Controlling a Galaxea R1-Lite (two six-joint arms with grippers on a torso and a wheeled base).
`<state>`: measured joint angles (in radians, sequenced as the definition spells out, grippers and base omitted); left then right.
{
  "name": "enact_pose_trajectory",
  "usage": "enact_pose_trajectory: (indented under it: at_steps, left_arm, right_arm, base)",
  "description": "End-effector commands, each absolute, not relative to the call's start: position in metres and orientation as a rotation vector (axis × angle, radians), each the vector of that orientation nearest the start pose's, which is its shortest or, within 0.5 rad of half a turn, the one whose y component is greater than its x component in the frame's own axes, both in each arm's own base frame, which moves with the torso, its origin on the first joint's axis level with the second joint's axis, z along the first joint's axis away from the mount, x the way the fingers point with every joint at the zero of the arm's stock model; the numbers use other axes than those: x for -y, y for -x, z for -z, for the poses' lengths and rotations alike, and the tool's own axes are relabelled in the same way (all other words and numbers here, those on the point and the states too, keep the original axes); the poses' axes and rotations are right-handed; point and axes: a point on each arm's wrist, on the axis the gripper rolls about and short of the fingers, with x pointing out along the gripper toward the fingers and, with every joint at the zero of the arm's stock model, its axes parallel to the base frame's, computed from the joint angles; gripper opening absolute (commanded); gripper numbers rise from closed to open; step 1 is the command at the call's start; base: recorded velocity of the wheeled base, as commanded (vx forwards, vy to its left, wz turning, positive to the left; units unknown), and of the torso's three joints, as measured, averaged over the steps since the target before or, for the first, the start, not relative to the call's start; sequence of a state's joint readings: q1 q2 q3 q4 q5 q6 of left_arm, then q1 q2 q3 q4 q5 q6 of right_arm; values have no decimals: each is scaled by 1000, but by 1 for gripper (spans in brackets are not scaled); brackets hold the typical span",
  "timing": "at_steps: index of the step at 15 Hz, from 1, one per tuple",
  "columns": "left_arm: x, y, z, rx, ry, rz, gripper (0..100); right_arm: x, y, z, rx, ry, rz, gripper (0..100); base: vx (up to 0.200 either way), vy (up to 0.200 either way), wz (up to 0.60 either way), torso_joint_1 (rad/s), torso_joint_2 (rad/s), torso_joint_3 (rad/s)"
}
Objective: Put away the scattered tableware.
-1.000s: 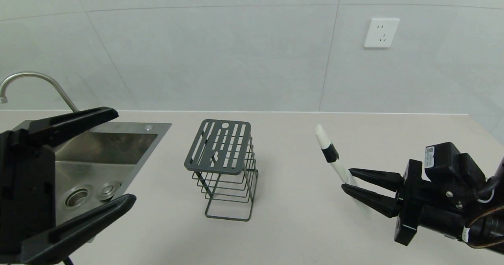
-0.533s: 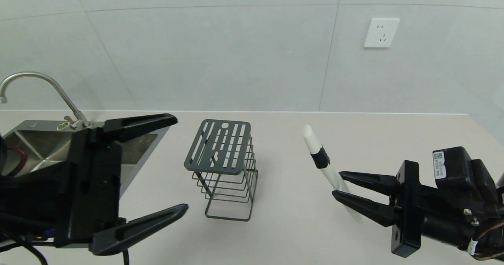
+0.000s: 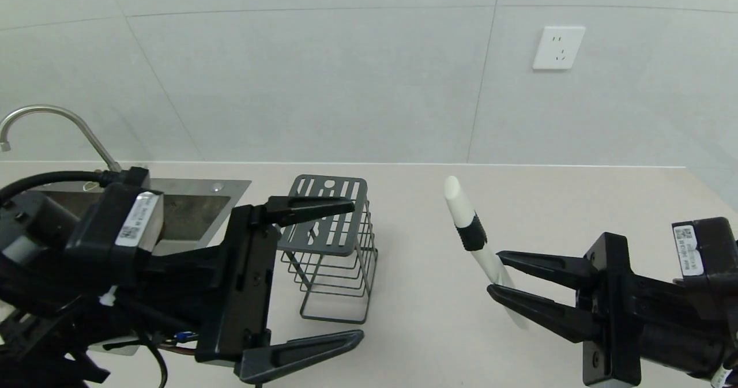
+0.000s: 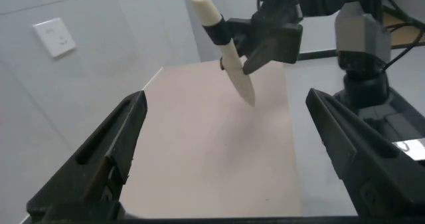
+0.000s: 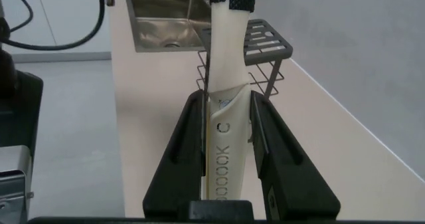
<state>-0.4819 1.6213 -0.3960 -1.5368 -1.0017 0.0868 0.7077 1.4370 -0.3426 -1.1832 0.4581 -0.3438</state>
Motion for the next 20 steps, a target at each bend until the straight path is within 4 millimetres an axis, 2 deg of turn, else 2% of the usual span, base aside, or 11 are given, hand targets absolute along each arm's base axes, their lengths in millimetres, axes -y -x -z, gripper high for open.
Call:
enact_pose_trajectory:
  at_steps: [1,4,8,12,17,20]
  left_arm:
    - [141,-206,-182,370,-139,1494,100]
    - [167,-213,-182,393,-118,1558,100]
    - [188,-214,-172,340,-71,1617,100]
    - [214,-219,-187,391,-22,1639,100]
    - [225,-220,-190,384,17,1643,100]
    - [235,-209,-196,357,84,1652,100]
  right_arm:
    - [-145,-147,-188,317,292,-1171,0]
    - [-146,-143,-191,354,297,-1199,0]
    - [-140,-136,-187,349,302,-1211,0]
    - [-139,-134,-183,336,305,-1217,0]
    - [-137,-132,-187,359,308,-1212,0]
    - [-138,-133,-187,363,313,-1211,0]
  base:
    - [0,0,0,0,0,0]
    - [0,0,0,0,0,0]
    - [0,0,0,0,0,0]
    - [0,0,0,0,0,0]
    - [0,0,0,0,0,0]
    - [0,0,0,0,0,0]
